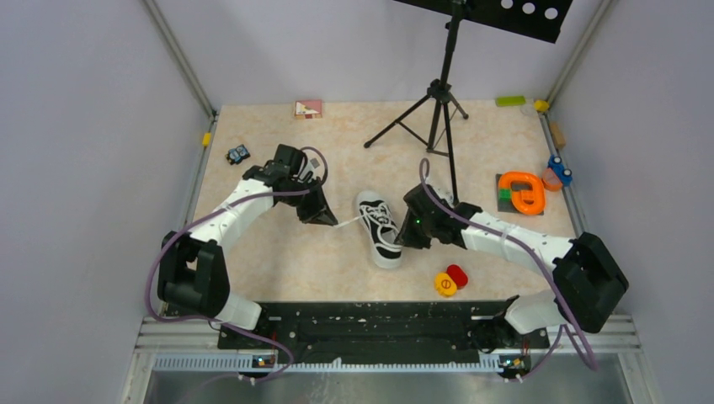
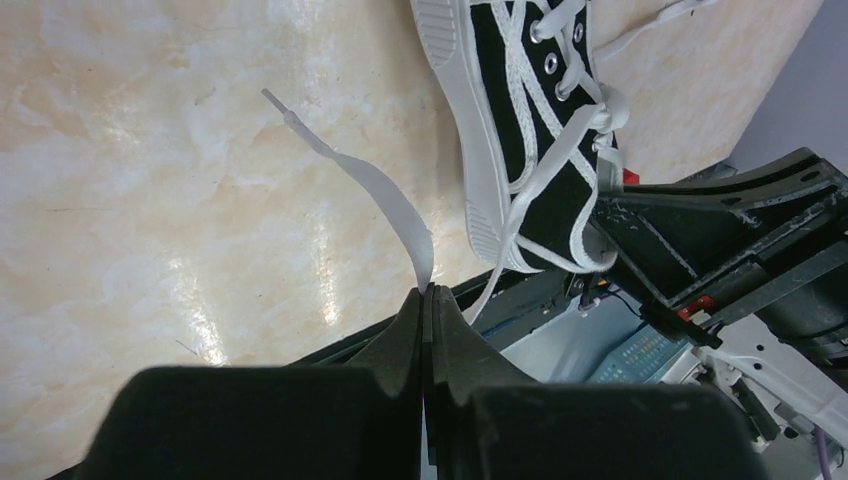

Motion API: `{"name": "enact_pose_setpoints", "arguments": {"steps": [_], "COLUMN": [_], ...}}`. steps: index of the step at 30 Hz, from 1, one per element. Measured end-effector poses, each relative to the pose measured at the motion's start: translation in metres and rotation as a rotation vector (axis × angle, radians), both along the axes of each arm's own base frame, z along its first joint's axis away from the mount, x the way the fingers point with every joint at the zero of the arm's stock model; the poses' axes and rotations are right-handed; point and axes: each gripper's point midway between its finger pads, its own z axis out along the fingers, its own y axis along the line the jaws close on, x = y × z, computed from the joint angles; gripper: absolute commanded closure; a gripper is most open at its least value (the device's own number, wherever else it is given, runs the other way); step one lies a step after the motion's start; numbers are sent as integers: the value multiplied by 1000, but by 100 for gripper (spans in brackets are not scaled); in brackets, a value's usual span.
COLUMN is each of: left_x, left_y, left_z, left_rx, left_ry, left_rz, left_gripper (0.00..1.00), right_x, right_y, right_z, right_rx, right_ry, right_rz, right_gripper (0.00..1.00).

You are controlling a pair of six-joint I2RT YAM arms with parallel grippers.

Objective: Tie the shoes
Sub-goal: Adjust the shoe at the center of the board, then tie the shoelace on the shoe.

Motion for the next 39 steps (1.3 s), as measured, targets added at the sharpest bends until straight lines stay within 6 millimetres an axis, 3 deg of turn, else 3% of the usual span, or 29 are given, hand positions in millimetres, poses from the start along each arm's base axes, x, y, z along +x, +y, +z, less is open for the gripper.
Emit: {"name": "enact_pose_setpoints", "arguments": {"steps": [2,5,8,11,16,19,21,25,29,31,32,34,39], "left_x": [0,0,3,3,4,5,5,5,5,5,5,5,5], "left_y": [0,1,1,2,2,2,2,2,2,1,1,1,2], "left_z": [0,2,4,4,4,4,4,4,4,4,4,4,4], "left_rx": [3,9,15,17,21,21,21,23,21,19,19,19,21], "left_ry": [0,-3,-12,-12,-15,-17,-18,-23,-26,-25,-25,-25,-25], "left_rz": [-3,-8,-13,-14,-17,-18,-19,-26,-30,-31,-31,-31,-30], "left_gripper": [100,100,100,100,100,100,100,100,100,100,100,100,100], "right_x": [-3,-4,4,16,42,56,59,64,72,74,74,74,84], "right_y": [5,10,5,-15,-75,-125,-145,-155,-157,-157,-157,-157,-155], "right_z": [2,8,19,30,49,35,23,-2,-41,-53,-58,-64,-62], "right_rx": [14,15,-24,-74,-106,-164,-208,-282,-386,-404,-412,-426,-393], "right_ry": [7,2,-36,-93,-162,-140,-112,-54,40,64,77,91,71], "right_rz": [-17,-28,-64,-129,-328,-503,-574,-614,-636,-647,-653,-660,-727], "right_gripper": [56,39,36,35,35,37,37,37,37,44,56,99,100]}}
